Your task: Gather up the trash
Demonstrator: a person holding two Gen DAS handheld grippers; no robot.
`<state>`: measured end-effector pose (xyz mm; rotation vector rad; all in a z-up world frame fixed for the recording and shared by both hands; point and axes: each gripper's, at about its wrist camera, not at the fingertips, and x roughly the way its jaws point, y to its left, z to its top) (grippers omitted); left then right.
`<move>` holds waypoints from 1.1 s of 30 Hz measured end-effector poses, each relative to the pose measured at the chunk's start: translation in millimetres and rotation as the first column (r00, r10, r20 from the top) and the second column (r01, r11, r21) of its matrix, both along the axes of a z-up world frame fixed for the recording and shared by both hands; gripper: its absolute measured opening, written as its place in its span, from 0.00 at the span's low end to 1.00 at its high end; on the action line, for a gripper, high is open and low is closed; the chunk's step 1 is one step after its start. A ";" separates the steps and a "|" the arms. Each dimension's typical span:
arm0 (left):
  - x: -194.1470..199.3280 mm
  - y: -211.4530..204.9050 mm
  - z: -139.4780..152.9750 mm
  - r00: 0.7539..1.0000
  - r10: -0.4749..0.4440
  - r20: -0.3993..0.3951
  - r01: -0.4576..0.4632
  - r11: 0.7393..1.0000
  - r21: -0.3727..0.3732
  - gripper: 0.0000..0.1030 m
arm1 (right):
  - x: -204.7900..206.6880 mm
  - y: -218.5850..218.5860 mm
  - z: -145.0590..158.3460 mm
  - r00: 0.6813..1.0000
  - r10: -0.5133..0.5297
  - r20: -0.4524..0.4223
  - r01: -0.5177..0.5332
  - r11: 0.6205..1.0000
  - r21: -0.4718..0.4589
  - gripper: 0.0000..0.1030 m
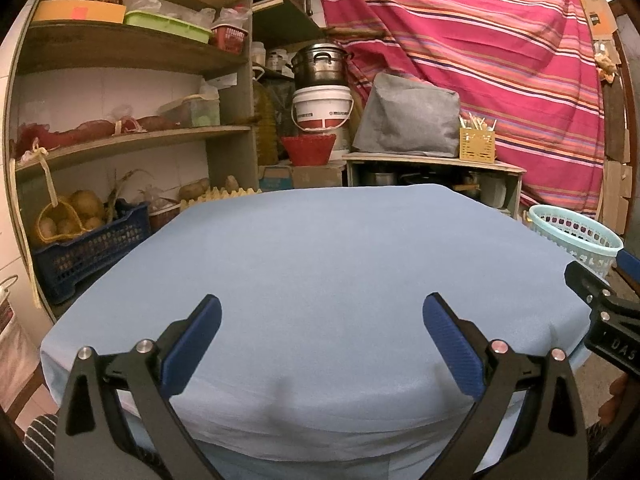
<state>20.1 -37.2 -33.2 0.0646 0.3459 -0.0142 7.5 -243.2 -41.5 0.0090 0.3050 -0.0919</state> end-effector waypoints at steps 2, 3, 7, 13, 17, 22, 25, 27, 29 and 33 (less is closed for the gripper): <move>-1.1 -0.6 -0.2 1.000 0.002 -0.001 -0.002 1.000 -0.001 0.96 | -0.4 0.2 0.1 1.000 0.000 0.000 0.000 1.000 0.000 0.96; -1.1 -0.7 -0.1 1.000 0.003 0.000 -0.003 1.000 -0.002 0.96 | -0.1 0.1 0.0 1.000 0.000 0.000 0.000 1.000 0.000 0.96; -1.9 0.3 -0.4 1.000 0.005 -0.001 -0.005 1.000 -0.005 0.96 | -0.1 0.7 0.1 1.000 0.000 0.001 0.000 1.000 -0.002 0.96; -2.3 -0.9 0.0 1.000 0.006 0.001 -0.006 1.000 -0.002 0.96 | 0.1 0.9 0.1 1.000 -0.001 0.001 0.001 1.000 -0.001 0.96; -2.3 -0.6 -0.1 1.000 0.007 -0.001 -0.007 1.000 -0.005 0.96 | 0.0 0.6 0.2 1.000 0.000 0.001 0.000 1.000 -0.001 0.96; -2.8 -3.1 0.0 1.000 0.011 -0.002 -0.011 1.000 -0.008 0.96 | -0.2 -0.1 0.1 1.000 0.000 -0.001 0.000 1.000 -0.002 0.96; -2.8 -3.1 0.0 1.000 0.010 -0.001 -0.010 1.000 -0.008 0.96 | -0.6 0.5 0.1 1.000 -0.003 -0.001 0.003 1.000 0.001 0.96; -2.9 -2.8 0.1 1.000 0.010 0.001 -0.010 1.000 -0.007 0.96 | -0.7 -0.2 0.8 1.000 -0.002 0.000 0.002 1.000 -0.001 0.96; -2.9 -1.9 0.6 1.000 0.010 0.002 -0.010 1.000 -0.005 0.96 | -0.5 0.1 0.7 1.000 -0.002 -0.002 0.002 1.000 -0.001 0.96; -2.8 -1.2 1.4 1.000 0.011 0.003 -0.011 1.000 -0.007 0.96 | -0.5 0.4 0.7 1.000 -0.003 -0.001 0.003 1.000 0.000 0.96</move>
